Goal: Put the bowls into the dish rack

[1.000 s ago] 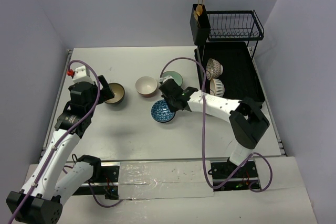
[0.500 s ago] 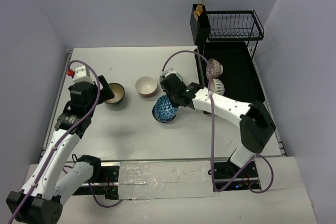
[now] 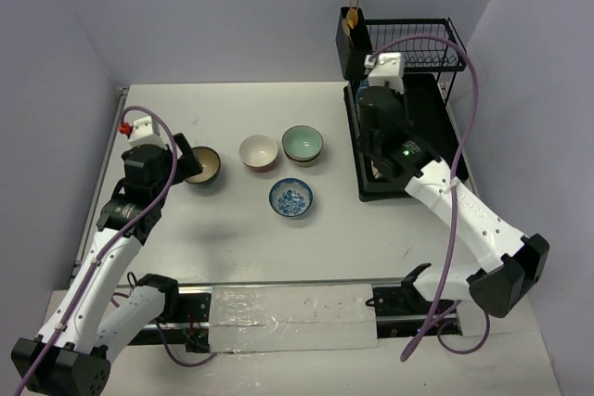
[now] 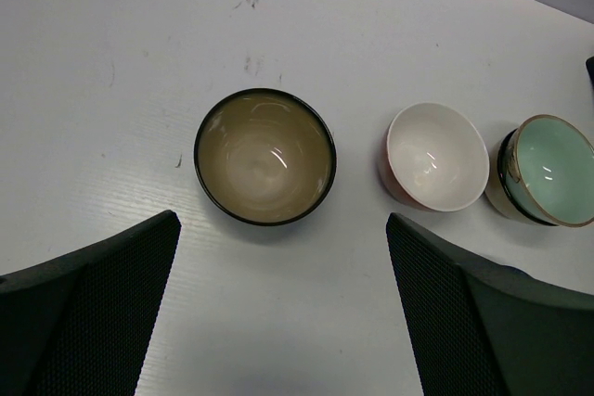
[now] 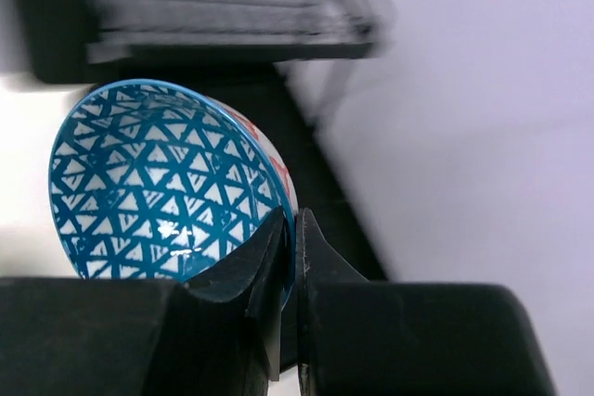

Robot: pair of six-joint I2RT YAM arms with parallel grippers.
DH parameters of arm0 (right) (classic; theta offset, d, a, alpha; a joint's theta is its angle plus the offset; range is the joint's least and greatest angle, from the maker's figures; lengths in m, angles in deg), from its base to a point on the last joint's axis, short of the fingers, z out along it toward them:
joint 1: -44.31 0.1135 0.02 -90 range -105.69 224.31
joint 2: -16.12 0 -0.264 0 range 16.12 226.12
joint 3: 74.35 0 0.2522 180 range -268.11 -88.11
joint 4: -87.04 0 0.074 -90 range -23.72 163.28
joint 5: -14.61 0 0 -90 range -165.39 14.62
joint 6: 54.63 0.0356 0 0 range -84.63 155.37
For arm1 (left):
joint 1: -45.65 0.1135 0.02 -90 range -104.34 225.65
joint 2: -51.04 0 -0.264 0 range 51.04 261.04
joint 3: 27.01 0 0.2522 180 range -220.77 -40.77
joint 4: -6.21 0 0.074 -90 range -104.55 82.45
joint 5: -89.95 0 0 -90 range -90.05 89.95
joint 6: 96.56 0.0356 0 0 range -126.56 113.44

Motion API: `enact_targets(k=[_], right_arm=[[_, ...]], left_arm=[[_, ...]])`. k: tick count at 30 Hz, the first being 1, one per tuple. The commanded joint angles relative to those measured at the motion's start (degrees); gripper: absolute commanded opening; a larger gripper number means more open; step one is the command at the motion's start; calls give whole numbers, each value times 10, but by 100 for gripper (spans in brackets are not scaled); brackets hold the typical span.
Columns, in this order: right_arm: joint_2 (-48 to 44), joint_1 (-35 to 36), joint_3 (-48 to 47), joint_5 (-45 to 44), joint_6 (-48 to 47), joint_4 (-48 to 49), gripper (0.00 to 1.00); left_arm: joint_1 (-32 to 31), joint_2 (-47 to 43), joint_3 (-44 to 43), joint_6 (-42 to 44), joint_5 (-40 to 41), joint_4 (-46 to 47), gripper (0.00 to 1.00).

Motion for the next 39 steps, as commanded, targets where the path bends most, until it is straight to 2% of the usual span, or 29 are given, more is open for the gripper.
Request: enact_targets(k=[1, 6, 14, 17, 29, 39], right_arm=[[-21, -44, 48, -131, -186, 225, 0], [-6, -111, 86, -125, -238, 299, 0], [78, -190, 106, -43, -206, 329, 0], [124, -211, 93, -41, -212, 341, 0], [262, -233, 71, -50, -244, 406, 0], [322, -245, 56, -54, -272, 436, 0]], left_arm=[[-1, -2, -5, 12, -7, 13, 99], [-2, 3, -5, 12, -3, 13, 99], [-2, 23, -5, 14, -1, 13, 99], [-2, 34, -6, 16, 6, 11, 99], [0, 27, 14, 29, 34, 63, 99], [16, 52, 18, 36, 25, 80, 99]])
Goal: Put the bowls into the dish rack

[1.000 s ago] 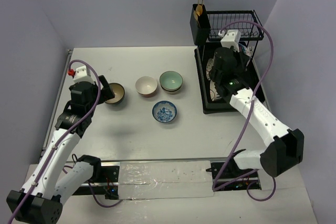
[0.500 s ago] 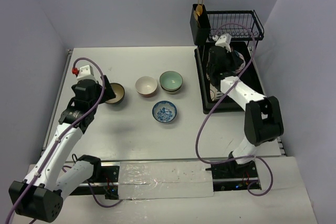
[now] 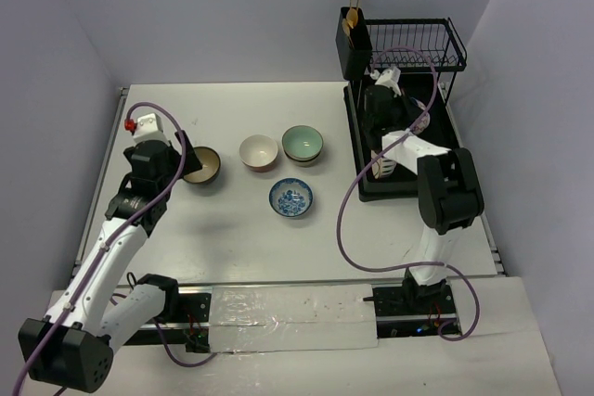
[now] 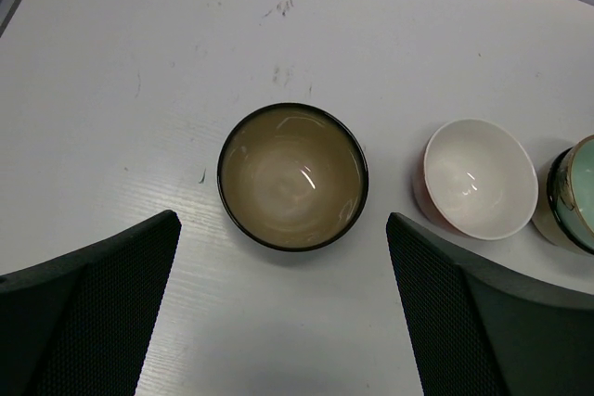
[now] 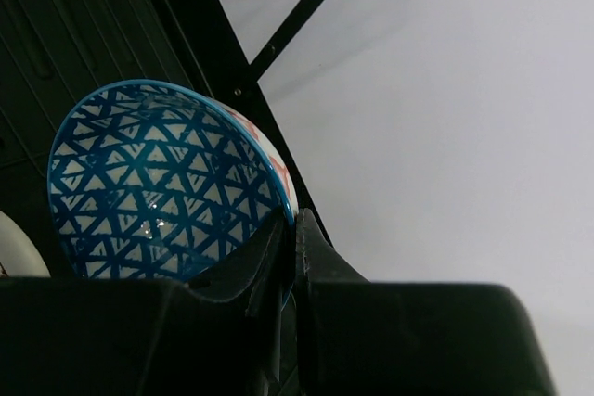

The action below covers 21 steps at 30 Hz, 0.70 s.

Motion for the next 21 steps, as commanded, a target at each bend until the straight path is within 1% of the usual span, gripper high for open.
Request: enact_targets(k=[1, 9, 21], right_arm=[[7, -3, -27, -18, -11, 64, 0], [33, -3, -28, -18, -18, 73, 0], [74, 15, -27, -44, -82, 119, 0]], left_arm=[[5, 10, 0, 12, -2, 26, 99], [11, 19, -1, 11, -5, 27, 98], [16, 20, -2, 9, -7, 24, 98]])
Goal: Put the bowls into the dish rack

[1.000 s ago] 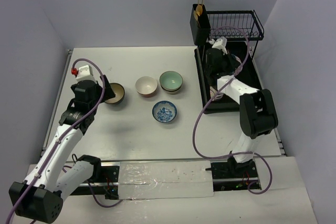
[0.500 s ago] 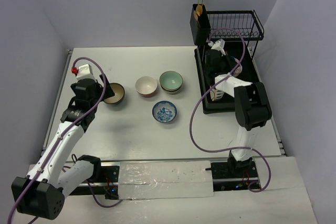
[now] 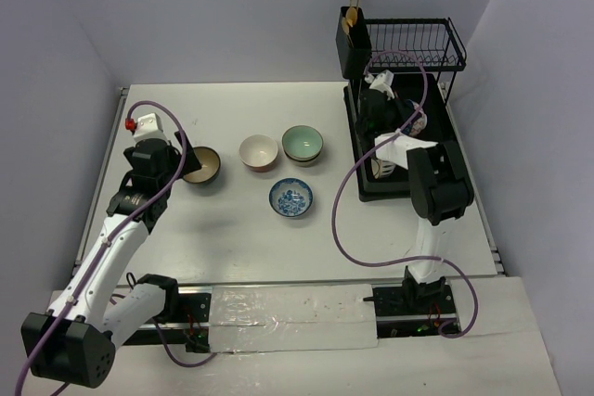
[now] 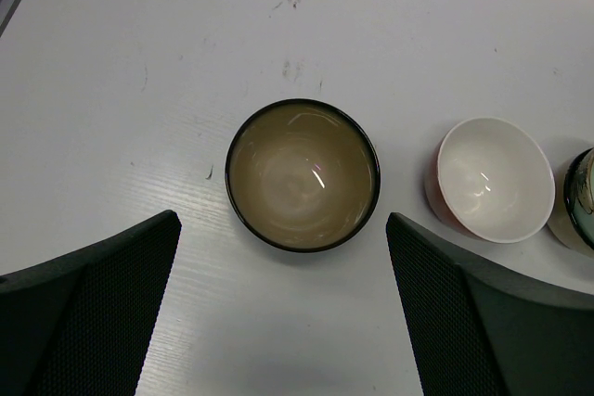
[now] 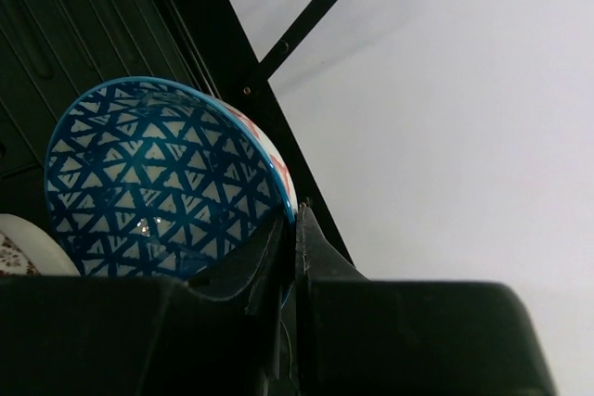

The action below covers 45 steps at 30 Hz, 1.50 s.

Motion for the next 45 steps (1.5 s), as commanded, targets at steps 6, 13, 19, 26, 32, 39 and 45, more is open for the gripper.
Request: enact_targets(k=[6, 13, 19, 26, 32, 39, 45], right_arm=[[7, 12, -36, 9, 8, -23, 0], [4, 18, -41, 39, 47, -86, 0], [16, 25, -43, 39, 44, -96, 0], [-15, 29, -68, 80, 118, -199, 38], [-58, 35, -80, 95, 140, -256, 43], [-115, 39, -96, 79, 154, -318, 44], [-174, 43, -128, 48, 218, -417, 44]], left_arm=[[5, 2, -3, 8, -9, 25, 98], [7, 1, -3, 8, -10, 24, 98], [8, 5, -4, 8, -14, 25, 98], [9, 3, -6, 5, -16, 22, 98], [8, -8, -6, 5, -20, 25, 98], [9, -21, -3, 3, -29, 28, 98], [8, -33, -2, -2, -34, 25, 98]])
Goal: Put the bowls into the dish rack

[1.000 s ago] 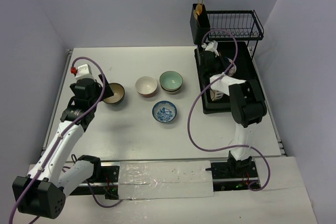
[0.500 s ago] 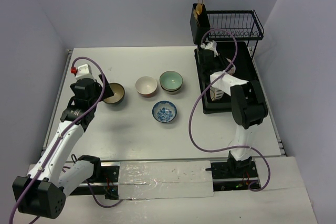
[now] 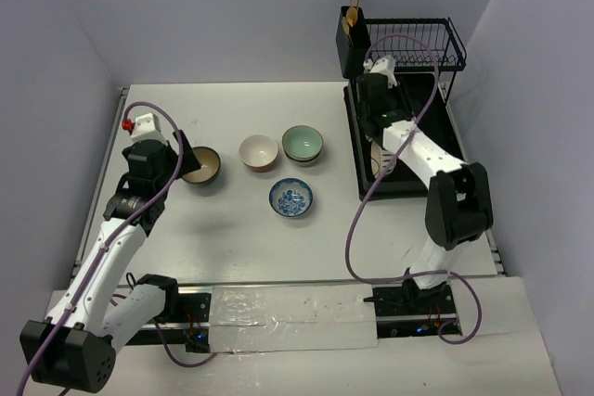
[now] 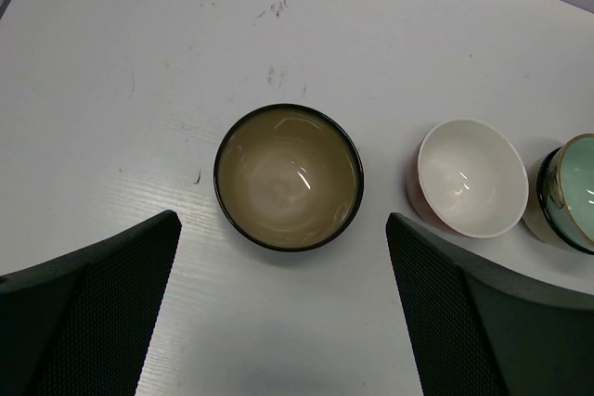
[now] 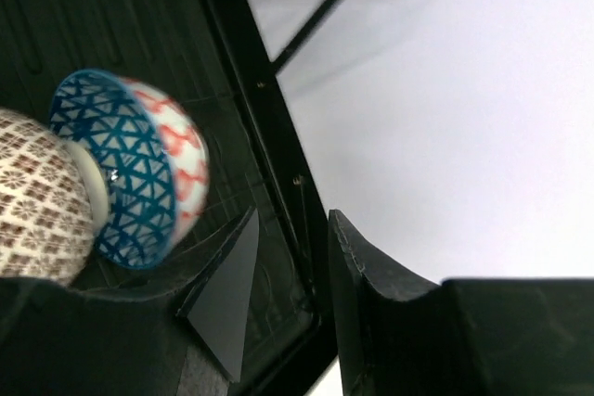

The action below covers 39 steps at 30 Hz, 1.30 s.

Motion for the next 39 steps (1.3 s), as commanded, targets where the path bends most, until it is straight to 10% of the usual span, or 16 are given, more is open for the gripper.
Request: enact_targets(k=[1, 14, 24, 39], right_arm=[[-62, 12, -64, -15, 104, -118, 44], [-224, 78, -60, 328, 365, -251, 71], [-214, 173, 62, 512, 462, -225, 69], [-25, 219, 105, 567, 527, -160, 58]], left_arm=[[3, -15, -2, -2, -13, 23, 98], [3, -14, -13, -10, -28, -3, 99], [3, -21, -15, -11, -28, -14, 99], [3, -31, -13, -8, -28, -16, 99]])
